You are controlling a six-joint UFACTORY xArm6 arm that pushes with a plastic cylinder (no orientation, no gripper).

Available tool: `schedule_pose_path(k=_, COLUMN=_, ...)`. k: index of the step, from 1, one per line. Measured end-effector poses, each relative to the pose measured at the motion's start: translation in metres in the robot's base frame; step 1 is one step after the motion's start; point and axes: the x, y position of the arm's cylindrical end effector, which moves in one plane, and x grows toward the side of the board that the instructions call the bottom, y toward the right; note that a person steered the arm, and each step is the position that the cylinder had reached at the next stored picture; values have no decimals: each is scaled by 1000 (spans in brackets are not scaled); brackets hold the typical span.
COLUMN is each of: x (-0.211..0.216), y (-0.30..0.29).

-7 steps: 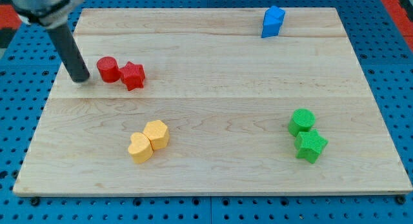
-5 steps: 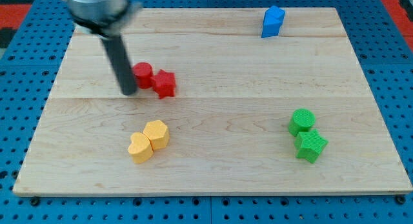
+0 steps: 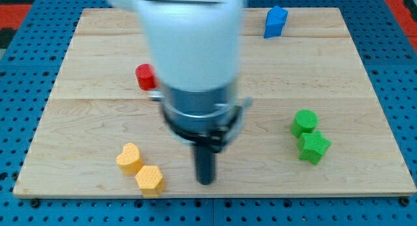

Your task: Move the yellow heart to the left center of the board

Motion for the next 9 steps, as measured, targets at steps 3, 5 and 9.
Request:
schedule_pose_path(k=3, x=10, y=-88)
schedule_pose_path(k=5, x=-15, y=-104)
schedule_pose_path(k=9, x=-106, y=-234)
